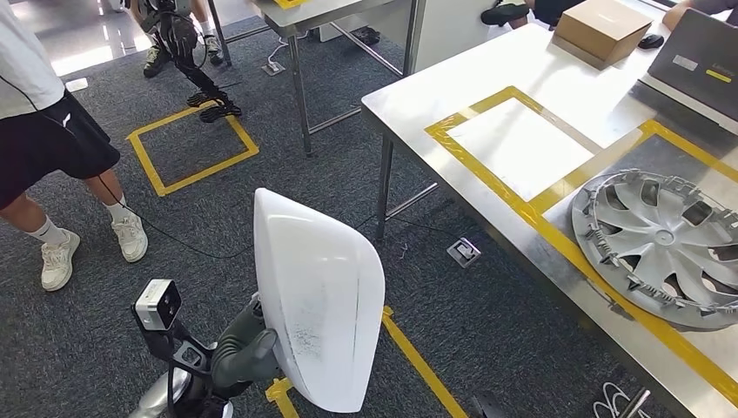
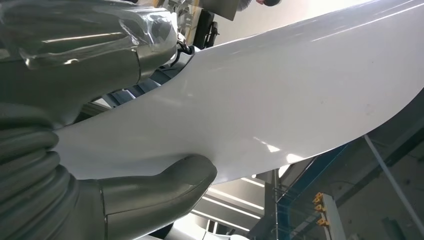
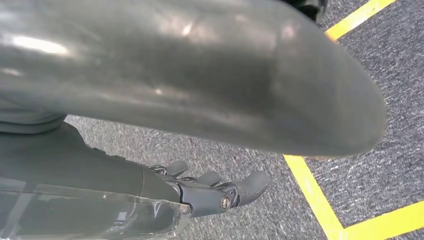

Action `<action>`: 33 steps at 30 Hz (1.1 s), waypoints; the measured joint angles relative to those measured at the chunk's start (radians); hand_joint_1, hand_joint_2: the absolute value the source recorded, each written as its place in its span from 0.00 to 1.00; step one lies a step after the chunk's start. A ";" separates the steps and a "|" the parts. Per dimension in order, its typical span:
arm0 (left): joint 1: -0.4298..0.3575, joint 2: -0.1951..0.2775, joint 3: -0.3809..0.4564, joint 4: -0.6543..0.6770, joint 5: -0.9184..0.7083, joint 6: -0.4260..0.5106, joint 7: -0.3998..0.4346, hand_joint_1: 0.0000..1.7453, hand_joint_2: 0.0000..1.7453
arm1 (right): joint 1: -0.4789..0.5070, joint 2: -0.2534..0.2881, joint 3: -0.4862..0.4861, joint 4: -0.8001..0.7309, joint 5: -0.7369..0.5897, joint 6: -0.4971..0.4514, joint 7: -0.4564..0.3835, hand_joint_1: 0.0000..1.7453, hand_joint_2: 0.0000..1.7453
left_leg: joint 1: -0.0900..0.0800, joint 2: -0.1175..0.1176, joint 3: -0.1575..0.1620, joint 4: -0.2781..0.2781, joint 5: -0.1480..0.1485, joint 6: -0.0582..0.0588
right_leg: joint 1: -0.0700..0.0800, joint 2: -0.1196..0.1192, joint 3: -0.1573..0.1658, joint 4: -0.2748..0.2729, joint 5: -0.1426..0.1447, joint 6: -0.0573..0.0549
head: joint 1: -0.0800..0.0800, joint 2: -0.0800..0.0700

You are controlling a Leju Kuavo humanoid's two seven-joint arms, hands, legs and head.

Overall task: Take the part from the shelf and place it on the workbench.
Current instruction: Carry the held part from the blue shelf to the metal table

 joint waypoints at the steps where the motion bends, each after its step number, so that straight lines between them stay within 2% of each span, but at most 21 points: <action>1: 0.000 -0.001 0.000 0.000 -0.002 0.000 -0.001 1.00 1.00 | 0.000 0.000 0.000 0.000 0.000 0.000 0.000 0.00 0.00 | -0.001 0.000 0.002 0.000 -0.001 0.000 | 0.001 -0.001 0.035 -0.071 0.029 0.005 | 0.000 0.000; 3: 0.000 -0.002 0.000 0.000 -0.005 0.001 -0.005 1.00 1.00 | -0.001 -0.002 0.000 0.000 0.000 -0.002 0.000 0.00 0.00 | -0.005 -0.001 0.003 0.001 -0.004 -0.003 | 0.008 -0.007 0.110 -0.220 0.076 0.002 | 0.000 0.000; 4: 0.000 -0.003 0.001 0.000 -0.005 0.002 -0.007 1.00 1.00 | -0.001 -0.002 0.000 0.000 0.000 -0.002 0.000 0.00 0.00 | -0.006 -0.001 0.003 0.002 -0.006 -0.006 | 0.012 -0.010 0.130 -0.262 0.087 -0.004 | 0.000 0.000; 6: 0.000 -0.004 0.001 0.000 -0.006 0.003 -0.011 1.00 1.00 | 0.000 -0.003 0.000 0.000 0.000 -0.003 -0.001 0.00 0.00 | -0.007 0.000 0.001 0.002 -0.008 -0.014 | 0.017 -0.011 0.139 -0.279 0.088 -0.014 | -0.001 0.000; 8: -0.001 -0.004 0.002 -0.001 -0.007 0.004 -0.013 1.00 1.00 | 0.002 -0.002 0.000 0.000 0.002 -0.004 0.004 0.00 0.00 | -0.004 0.001 -0.003 0.011 -0.018 -0.024 | 0.011 -0.008 0.146 -0.286 0.090 -0.023 | -0.001 0.000; 10: -0.002 -0.004 0.003 -0.002 -0.008 0.004 -0.016 1.00 1.00 | 0.003 -0.002 0.002 0.000 0.007 -0.002 0.022 0.00 0.00 | 0.001 0.000 -0.037 0.084 -0.057 -0.035 | 0.003 -0.007 0.158 -0.293 0.089 -0.034 | -0.002 0.000; 12: -0.003 -0.003 0.001 -0.003 -0.008 0.004 -0.018 1.00 1.00 | 0.007 -0.003 0.009 0.001 0.010 0.006 0.051 0.00 0.00 | 0.006 0.000 -0.110 0.223 -0.111 -0.045 | 0.004 -0.007 0.163 -0.292 0.084 -0.041 | -0.003 0.000; 13: -0.003 -0.002 0.001 -0.003 -0.007 0.005 -0.018 1.00 1.00 | 0.011 -0.003 0.013 0.002 0.009 0.011 0.064 0.00 0.00 | 0.008 0.000 -0.145 0.279 -0.125 -0.049 | 0.005 -0.007 0.165 -0.292 0.082 -0.043 | -0.003 0.000; 14: -0.003 -0.002 -0.001 -0.003 -0.006 0.005 -0.018 1.00 1.00 | 0.017 -0.003 0.018 0.003 0.007 0.016 0.074 0.00 0.00 | 0.010 0.000 -0.163 0.299 -0.119 -0.052 | 0.005 -0.006 0.167 -0.292 0.080 -0.044 | -0.003 0.000; 15: -0.003 -0.001 -0.002 -0.003 -0.006 0.005 -0.018 1.00 1.00 | 0.023 -0.003 0.022 0.005 0.004 0.020 0.082 0.00 0.00 | 0.012 0.000 -0.161 0.280 -0.093 -0.053 | 0.005 -0.005 0.171 -0.291 0.077 -0.043 | -0.003 0.000; 16: -0.003 0.000 -0.002 -0.003 -0.005 0.006 -0.018 1.00 1.00 | 0.030 -0.003 0.024 0.006 0.002 0.023 0.087 0.00 0.00 | 0.013 0.000 -0.139 0.223 -0.052 -0.052 | 0.005 -0.003 0.177 -0.291 0.072 -0.041 | -0.003 0.000; 18: -0.003 0.001 -0.003 -0.003 -0.005 0.006 -0.018 1.00 1.00 | 0.041 -0.003 0.030 0.009 -0.001 0.028 0.095 0.00 0.00 | 0.013 0.000 -0.072 0.084 0.014 -0.047 | 0.007 0.002 0.188 -0.290 0.062 -0.032 | -0.003 0.000; 20: -0.003 0.003 -0.004 -0.004 -0.005 0.007 -0.020 1.00 1.00 | 0.050 -0.003 0.038 0.012 -0.003 0.034 0.103 0.00 0.00 | 0.009 -0.001 -0.034 0.017 0.024 -0.037 | 0.011 0.005 0.190 -0.289 0.055 -0.023 | -0.002 0.000; 24: -0.005 0.004 -0.005 -0.007 -0.007 0.006 -0.025 1.00 1.00 | 0.063 -0.003 0.053 0.017 -0.004 0.042 0.113 0.00 0.00 | 0.008 -0.001 -0.018 -0.002 0.016 -0.012 | 0.010 0.002 0.178 -0.265 0.036 -0.009 | -0.001 0.000; 25: -0.006 0.004 -0.006 -0.008 -0.007 0.007 -0.026 1.00 1.00 | 0.064 -0.004 0.055 0.017 -0.004 0.042 0.115 0.00 0.00 | 0.009 0.000 -0.013 -0.007 0.015 -0.006 | 0.010 0.001 0.156 -0.221 0.018 -0.010 | -0.001 0.000; 27: -0.008 0.003 -0.007 -0.008 -0.008 0.008 -0.028 1.00 1.00 | 0.066 -0.005 0.060 0.018 -0.005 0.043 0.117 0.00 0.00 | 0.007 0.002 -0.009 -0.008 0.011 0.003 | 0.008 0.000 0.076 -0.077 -0.030 -0.017 | -0.001 0.000; 28: -0.008 0.003 -0.007 -0.008 -0.008 0.010 -0.028 1.00 1.00 | 0.068 -0.006 0.063 0.018 -0.005 0.043 0.118 0.00 0.00 | 0.006 0.001 -0.008 -0.008 0.009 0.005 | 0.008 0.000 0.035 -0.011 -0.046 -0.016 | -0.001 0.000; 29: -0.008 0.003 -0.008 -0.008 -0.008 0.011 -0.029 1.00 1.00 | 0.071 -0.007 0.066 0.019 -0.006 0.043 0.120 0.00 0.00 | 0.005 0.000 -0.006 -0.008 0.005 0.006 | 0.007 0.000 0.009 0.024 -0.049 -0.012 | -0.001 0.000; 30: -0.008 0.003 -0.008 -0.008 -0.008 0.013 -0.030 1.00 1.00 | 0.074 -0.008 0.069 0.019 -0.007 0.043 0.120 0.00 0.00 | 0.005 -0.002 -0.002 -0.008 0.001 0.006 | 0.006 -0.001 0.004 0.016 -0.034 -0.003 | 0.000 0.000; 31: -0.008 0.003 -0.008 -0.008 -0.008 0.015 -0.031 1.00 1.00 | 0.075 -0.009 0.071 0.019 -0.008 0.043 0.120 0.00 0.00 | 0.005 -0.004 0.005 -0.008 -0.005 0.004 | 0.004 -0.002 0.022 -0.036 -0.003 0.007 | 0.000 0.000; 33: -0.007 0.003 -0.008 -0.008 -0.010 0.016 -0.034 1.00 1.00 | 0.076 -0.011 0.074 0.019 -0.010 0.043 0.120 0.00 0.00 | 0.003 -0.006 0.020 -0.007 -0.020 -0.004 | 0.001 -0.007 0.089 -0.188 0.066 0.019 | 0.001 0.000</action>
